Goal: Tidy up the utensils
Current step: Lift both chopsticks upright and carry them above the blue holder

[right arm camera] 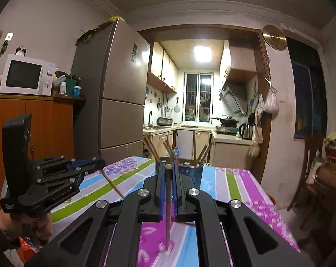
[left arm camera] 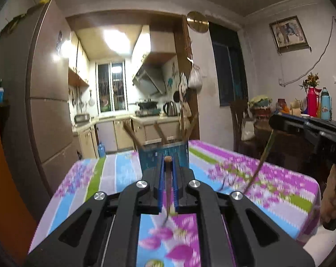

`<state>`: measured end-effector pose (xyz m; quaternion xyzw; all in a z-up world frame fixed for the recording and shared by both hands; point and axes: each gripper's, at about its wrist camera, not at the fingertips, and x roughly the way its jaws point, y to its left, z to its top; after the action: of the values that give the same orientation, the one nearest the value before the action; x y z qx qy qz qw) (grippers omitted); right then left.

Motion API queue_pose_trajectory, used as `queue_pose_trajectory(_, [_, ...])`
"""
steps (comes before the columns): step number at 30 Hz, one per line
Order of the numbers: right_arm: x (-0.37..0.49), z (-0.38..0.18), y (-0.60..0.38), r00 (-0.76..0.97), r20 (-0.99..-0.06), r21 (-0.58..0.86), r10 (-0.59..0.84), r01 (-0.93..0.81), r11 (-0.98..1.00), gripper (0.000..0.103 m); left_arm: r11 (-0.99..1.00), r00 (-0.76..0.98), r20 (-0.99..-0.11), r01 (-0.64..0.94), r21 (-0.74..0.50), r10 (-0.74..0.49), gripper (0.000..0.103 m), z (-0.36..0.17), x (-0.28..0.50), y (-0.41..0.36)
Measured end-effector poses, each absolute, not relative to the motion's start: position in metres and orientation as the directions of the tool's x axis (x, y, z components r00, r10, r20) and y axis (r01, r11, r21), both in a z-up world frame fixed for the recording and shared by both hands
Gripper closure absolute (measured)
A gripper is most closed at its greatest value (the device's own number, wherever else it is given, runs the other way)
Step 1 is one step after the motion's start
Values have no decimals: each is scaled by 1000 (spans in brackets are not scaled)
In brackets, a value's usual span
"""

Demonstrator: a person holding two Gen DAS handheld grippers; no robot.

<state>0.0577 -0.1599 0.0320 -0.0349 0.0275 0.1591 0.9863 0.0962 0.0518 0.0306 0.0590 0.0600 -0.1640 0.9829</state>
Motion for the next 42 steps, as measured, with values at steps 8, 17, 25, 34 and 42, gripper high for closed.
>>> queue_pose_trajectory(8, [79,49,-178,936,-75,-38,343,-347,937,96,936,937,-128,338,100,-325,98,52,114,34])
queue_pose_trajectory(17, [107,98,-187,923,-74,-49,378,-382,923,96,935,934,-149,340,100,-324,98,86,136,39])
queue_pose_trajectory(25, [154,170,-199,914,-53,-16,402,-403,915,96,942,942,-90,329,68,-323,98,159,163,50])
queue_pose_trajectory(34, [218,241,-195,919,-12,-1,393,-394,919,96,957,957,-2,289,5,-289,98,226,212,53])
queue_pose_trajectory(42, [288,232,-183,926,-73,-9,370,-372,928,96,964,962,-57,265,-14,-265,98,205,265,37])
